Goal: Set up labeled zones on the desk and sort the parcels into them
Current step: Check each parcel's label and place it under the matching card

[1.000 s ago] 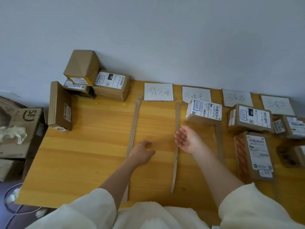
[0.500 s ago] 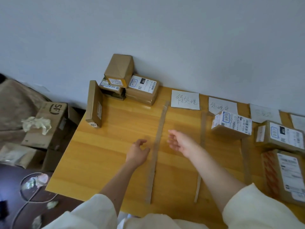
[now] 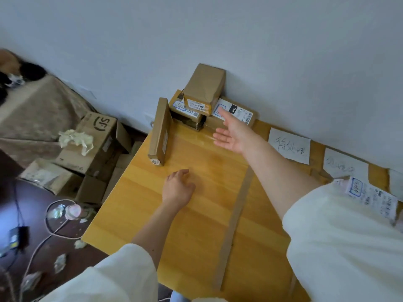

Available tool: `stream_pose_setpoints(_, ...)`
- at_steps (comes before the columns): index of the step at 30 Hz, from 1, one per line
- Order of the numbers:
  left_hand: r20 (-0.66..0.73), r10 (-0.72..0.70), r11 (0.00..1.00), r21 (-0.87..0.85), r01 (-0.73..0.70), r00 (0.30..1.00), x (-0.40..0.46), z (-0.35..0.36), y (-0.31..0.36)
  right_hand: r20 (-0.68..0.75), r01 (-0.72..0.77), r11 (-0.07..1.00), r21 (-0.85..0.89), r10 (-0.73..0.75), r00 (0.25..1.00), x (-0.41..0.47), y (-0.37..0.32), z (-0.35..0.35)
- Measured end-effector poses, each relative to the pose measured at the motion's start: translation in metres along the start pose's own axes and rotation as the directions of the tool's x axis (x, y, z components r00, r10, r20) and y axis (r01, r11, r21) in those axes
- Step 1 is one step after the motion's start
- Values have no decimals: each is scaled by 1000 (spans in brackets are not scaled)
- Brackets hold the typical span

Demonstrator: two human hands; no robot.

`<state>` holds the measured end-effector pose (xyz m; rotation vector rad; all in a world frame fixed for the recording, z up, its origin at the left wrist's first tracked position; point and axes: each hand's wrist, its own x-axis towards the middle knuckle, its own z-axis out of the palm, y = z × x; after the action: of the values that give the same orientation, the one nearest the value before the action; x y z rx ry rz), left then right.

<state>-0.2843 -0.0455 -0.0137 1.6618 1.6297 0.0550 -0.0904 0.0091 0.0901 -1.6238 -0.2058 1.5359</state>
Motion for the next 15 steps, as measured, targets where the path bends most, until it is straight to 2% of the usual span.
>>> stream_pose_setpoints(9, 26, 29, 999, 22, -29, 999, 6, 4, -12, 12, -25, 998, 62, 24, 1000, 42, -19, 38)
stream_pose_setpoints(15, 32, -4, 1000, -28, 5, 999, 8, 4, -7, -25, -42, 978, 204, 48, 999, 56, -19, 47)
